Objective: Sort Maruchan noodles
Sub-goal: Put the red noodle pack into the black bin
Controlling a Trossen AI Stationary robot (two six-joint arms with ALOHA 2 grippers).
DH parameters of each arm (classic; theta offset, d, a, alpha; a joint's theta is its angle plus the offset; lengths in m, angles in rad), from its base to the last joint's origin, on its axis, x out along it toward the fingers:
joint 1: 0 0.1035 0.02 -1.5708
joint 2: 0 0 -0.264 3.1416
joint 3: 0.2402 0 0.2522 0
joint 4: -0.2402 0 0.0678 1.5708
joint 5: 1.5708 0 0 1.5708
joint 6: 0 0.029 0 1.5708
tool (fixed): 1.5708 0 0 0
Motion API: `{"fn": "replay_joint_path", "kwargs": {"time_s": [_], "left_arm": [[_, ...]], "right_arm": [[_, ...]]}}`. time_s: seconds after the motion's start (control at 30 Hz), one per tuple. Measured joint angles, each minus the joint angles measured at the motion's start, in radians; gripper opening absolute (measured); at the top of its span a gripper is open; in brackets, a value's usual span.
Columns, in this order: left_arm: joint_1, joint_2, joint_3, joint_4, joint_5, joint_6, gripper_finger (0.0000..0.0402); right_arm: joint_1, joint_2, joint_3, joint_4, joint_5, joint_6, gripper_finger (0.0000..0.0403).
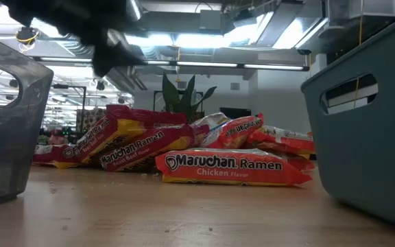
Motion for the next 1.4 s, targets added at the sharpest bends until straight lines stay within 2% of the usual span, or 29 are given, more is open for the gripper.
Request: {"fn": "replay_joint_path", "kwargs": {"time_s": [0.13, 0.2, 0.27, 0.37, 0.57, 0.63, 0.83, 1.07, 1.23, 1.4], "left_arm": [[0.0, -0.001, 0.0, -0.18, -0.058, 0.0, 0.0244], [0.0, -0.001, 0.0, -0.243, -0.108, 0.0, 0.0244], [0.0, 0.0, 0.0, -0.284, -0.114, 0.001, 0.0244], [-0.006, 0.011, 0.0, -0.324, -0.102, 0.013, 0.0242], [-0.032, 0.01, -0.015, -0.364, -0.113, 0.046, 0.0232], [-0.033, 0.01, -0.037, -0.364, -0.113, 0.035, 0.0227], [-0.052, 0.01, -0.167, -0.228, -0.105, -0.001, 0.0213], [-0.055, 0.01, -0.312, 0.012, -0.079, -0.022, 0.0212], [-0.052, 0.01, -0.357, 0.101, -0.07, -0.019, 0.0212], [-0.052, 0.01, -0.371, 0.172, -0.068, 0.021, 0.0211]], "right_arm": [[-0.036, -0.007, 0.141, -0.135, 0.079, -0.134, 0.0173], [-0.073, -0.001, 0.199, -0.173, 0.094, -0.249, 0.0173], [-0.117, 0.016, 0.244, -0.164, 0.087, -0.393, 0.0173], [-0.189, 0.059, 0.284, -0.132, 0.025, -0.605, 0.0172], [-0.325, 0.176, 0.303, 0.06, -0.221, -0.995, 0.0173], [-0.356, 0.208, 0.303, 0.128, -0.244, -1.104, 0.0173], [-0.418, 0.252, 0.303, 0.19, -0.231, -1.272, 0.0196], [-0.468, 0.252, 0.303, 0.225, -0.122, -1.44, 0.0244], [-0.504, 0.282, 0.302, 0.309, -0.114, -1.542, 0.0247], [-0.53, 0.312, 0.303, 0.34, -0.115, -1.55, 0.0246]]}}
